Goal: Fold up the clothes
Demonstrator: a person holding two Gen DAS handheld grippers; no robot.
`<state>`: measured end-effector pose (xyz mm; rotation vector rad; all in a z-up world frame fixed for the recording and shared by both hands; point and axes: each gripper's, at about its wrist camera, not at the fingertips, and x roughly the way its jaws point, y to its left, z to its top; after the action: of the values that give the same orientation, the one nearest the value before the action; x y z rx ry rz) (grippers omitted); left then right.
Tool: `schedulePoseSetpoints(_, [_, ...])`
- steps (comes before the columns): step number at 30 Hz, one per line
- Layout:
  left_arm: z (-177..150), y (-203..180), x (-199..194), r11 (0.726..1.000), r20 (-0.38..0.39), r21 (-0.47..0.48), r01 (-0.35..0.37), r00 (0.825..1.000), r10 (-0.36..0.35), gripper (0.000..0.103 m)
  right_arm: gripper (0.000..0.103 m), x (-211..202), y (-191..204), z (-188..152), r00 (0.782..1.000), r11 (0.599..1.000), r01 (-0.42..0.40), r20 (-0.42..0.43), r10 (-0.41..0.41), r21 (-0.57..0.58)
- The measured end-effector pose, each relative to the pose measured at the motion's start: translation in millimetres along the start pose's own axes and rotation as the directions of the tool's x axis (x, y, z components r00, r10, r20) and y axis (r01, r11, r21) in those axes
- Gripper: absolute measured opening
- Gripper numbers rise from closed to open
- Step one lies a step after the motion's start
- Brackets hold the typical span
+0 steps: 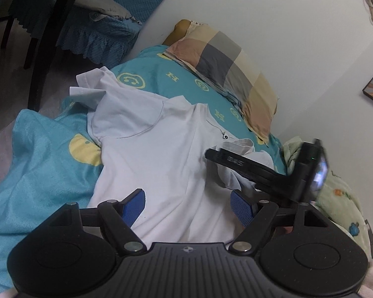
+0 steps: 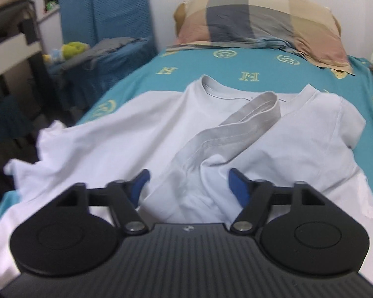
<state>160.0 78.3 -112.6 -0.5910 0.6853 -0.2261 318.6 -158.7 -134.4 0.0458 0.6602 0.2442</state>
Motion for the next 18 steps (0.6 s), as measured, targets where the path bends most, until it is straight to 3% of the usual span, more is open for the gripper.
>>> schedulePoseSetpoints(3, [-1.7, -4.1, 3.1, 1.0, -0.003, 0.028, 0.0, 1.0, 0.0, 0.078, 0.079, -38.1, -10.9, -3.3, 1.0, 1.0, -0.005, 0.002, 0.005, -0.009])
schedulePoseSetpoints(9, [-9.4, -20.3, 1.2, 0.993, -0.003, 0.114, 0.0, 1.0, 0.001, 0.078, 0.079, -145.2, -42.3, -21.2, 1.0, 0.997, 0.014, -0.011, -0.014, 0.08])
schedulePoseSetpoints(13, [-17.0, -32.9, -3.3, 0.986, -0.006, 0.164, 0.016, 1.0, -0.015, 0.078, 0.079, -219.3, -40.8, -38.8, 0.997, 0.993, 0.075, -0.034, -0.072, 0.096])
schedulePoseSetpoints(18, [-27.4, -48.8, -7.1, 0.975, -0.007, 0.222, 0.006, 1.0, -0.005, 0.078, 0.079, -269.2, -43.4, -74.0, 0.996, 0.964, 0.089, -0.013, -0.089, 0.25])
